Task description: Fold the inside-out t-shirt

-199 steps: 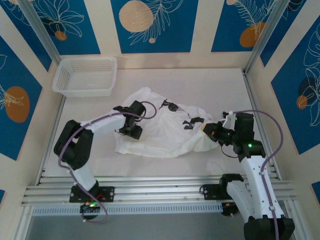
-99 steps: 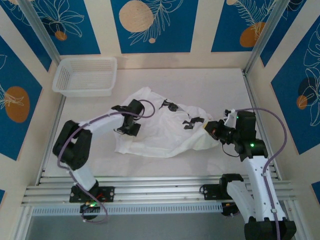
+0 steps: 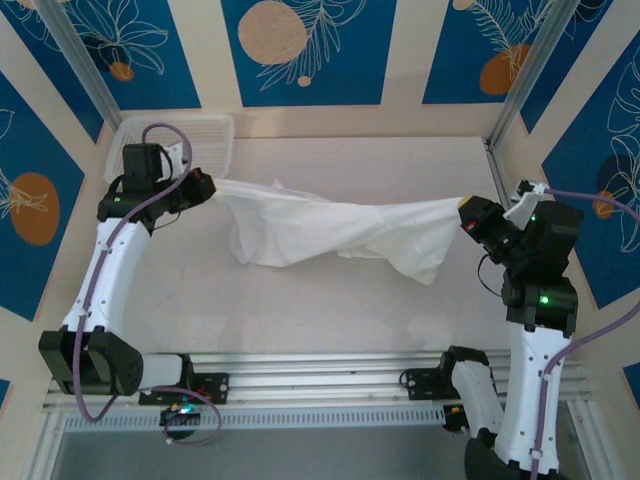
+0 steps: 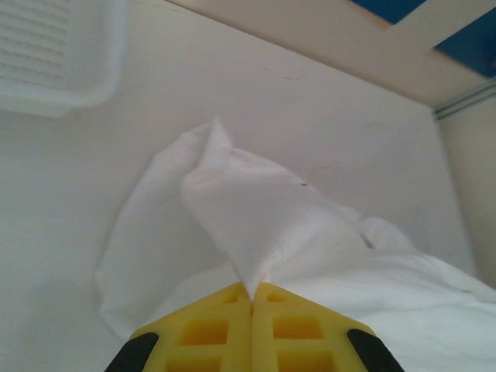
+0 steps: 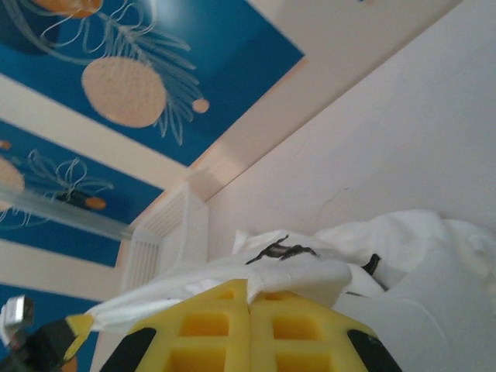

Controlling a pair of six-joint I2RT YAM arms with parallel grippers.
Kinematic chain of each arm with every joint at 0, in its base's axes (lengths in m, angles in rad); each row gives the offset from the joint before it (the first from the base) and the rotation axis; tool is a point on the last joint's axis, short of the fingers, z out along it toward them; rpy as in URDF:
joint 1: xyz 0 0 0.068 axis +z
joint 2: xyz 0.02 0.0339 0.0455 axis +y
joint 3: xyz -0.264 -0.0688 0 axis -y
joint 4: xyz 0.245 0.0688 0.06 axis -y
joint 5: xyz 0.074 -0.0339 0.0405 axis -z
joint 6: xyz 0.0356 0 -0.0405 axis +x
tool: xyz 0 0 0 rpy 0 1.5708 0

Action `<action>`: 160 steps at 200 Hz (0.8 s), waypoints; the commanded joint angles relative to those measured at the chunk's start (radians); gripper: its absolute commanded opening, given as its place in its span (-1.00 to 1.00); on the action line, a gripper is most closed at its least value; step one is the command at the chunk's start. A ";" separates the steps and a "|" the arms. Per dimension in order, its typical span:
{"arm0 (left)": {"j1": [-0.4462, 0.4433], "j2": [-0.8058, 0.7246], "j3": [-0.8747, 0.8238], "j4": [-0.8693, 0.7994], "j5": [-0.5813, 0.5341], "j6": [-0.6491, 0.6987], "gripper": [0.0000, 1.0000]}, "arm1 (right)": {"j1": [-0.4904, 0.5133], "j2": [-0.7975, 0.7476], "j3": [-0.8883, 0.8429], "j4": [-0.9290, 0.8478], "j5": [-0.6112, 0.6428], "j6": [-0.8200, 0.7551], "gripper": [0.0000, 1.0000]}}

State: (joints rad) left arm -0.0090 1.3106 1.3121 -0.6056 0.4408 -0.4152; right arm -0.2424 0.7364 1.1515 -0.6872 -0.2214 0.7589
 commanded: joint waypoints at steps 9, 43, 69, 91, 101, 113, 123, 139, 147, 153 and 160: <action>0.055 -0.014 -0.039 0.042 0.232 -0.073 -1.00 | -0.107 -0.011 -0.030 -0.031 -0.037 0.046 -1.00; 0.089 -0.031 -0.012 0.091 0.396 -0.063 -1.00 | -0.159 0.020 0.050 0.007 -0.127 0.066 -1.00; 0.092 -0.064 0.059 0.090 0.422 -0.013 -1.00 | -0.159 0.087 0.200 0.047 -0.177 0.090 -1.00; 0.092 -0.078 0.079 0.064 0.309 -0.007 -1.00 | -0.156 0.131 0.273 0.124 -0.214 0.133 -1.00; 0.089 -0.064 0.061 0.036 0.255 -0.022 -1.00 | -0.151 0.139 0.257 0.142 -0.206 0.161 -1.00; 0.078 -0.041 0.016 0.002 0.179 -0.009 -1.00 | -0.150 0.142 0.217 0.115 -0.173 0.182 -1.00; 0.060 -0.026 -0.044 -0.003 0.109 0.016 -1.00 | -0.150 0.140 0.172 0.063 -0.131 0.186 -1.00; 0.035 0.005 -0.152 0.022 0.039 0.030 -1.00 | -0.152 0.144 0.090 -0.010 -0.099 0.171 -1.00; 0.023 0.019 -0.203 0.042 0.006 0.028 -1.00 | -0.150 0.152 0.049 -0.025 -0.117 0.154 -1.00; 0.015 0.037 -0.239 0.062 -0.017 0.023 -1.00 | -0.149 0.161 0.020 -0.030 -0.134 0.142 -1.00; 0.006 0.059 -0.276 0.087 -0.038 0.020 -1.00 | -0.144 0.173 -0.008 -0.037 -0.157 0.134 -1.00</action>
State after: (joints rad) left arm 0.0311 1.2987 1.1629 -0.5411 0.5488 -0.4175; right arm -0.3946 0.8715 1.2350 -0.6312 -0.3592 0.9085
